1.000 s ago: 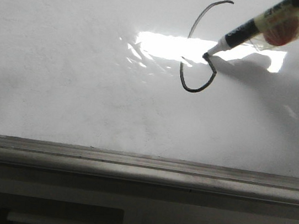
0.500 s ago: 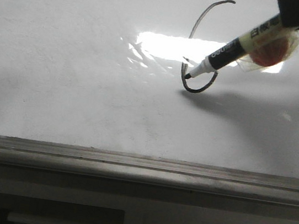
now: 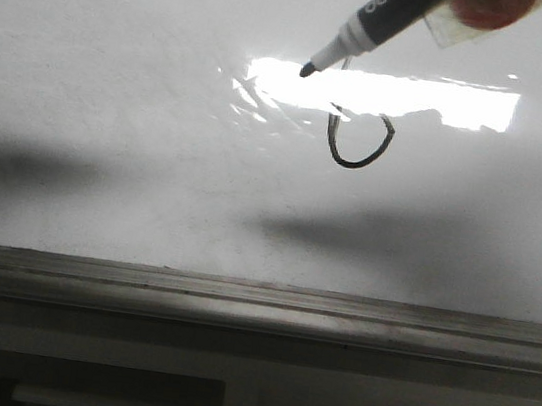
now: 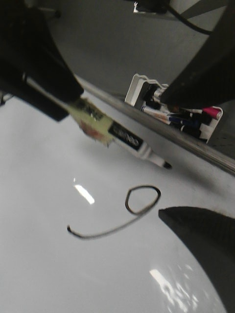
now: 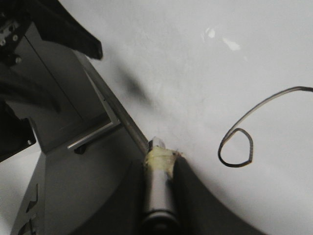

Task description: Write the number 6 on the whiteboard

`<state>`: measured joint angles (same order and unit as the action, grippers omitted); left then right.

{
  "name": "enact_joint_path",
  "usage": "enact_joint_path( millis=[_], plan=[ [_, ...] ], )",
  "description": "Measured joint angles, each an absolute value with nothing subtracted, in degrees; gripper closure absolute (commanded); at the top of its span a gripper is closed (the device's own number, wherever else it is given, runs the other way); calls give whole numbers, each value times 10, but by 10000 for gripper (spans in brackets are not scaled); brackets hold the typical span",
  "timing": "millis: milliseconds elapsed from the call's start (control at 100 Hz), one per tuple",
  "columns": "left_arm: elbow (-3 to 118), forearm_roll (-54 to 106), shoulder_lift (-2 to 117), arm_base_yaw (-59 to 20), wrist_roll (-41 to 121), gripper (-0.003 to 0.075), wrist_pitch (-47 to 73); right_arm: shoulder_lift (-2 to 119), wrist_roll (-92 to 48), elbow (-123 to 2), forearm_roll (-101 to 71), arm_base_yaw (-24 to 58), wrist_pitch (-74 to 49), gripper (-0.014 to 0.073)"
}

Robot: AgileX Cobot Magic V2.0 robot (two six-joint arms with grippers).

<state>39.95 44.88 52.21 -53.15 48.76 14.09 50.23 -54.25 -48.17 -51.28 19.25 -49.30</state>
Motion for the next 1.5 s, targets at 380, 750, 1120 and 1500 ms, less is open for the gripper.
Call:
enact_joint_path(
  millis=[380, 750, 1120, 1500],
  plan=[
    [462, 399, 643, -615, 491, 359, 89, 524, -531, -534, -499, 193, -578, 638],
    [465, 396, 661, -615, 492, 571, 82, 524, -530, -537, -498, 193, -593, 638],
    [465, 384, 663, -618, 504, 741, 93, 526, -526, -537, -499, 193, -592, 400],
    [457, 398, 626, -575, 452, 741, 75, 489, -495, -537, -459, 151, -557, 126]
  ],
)
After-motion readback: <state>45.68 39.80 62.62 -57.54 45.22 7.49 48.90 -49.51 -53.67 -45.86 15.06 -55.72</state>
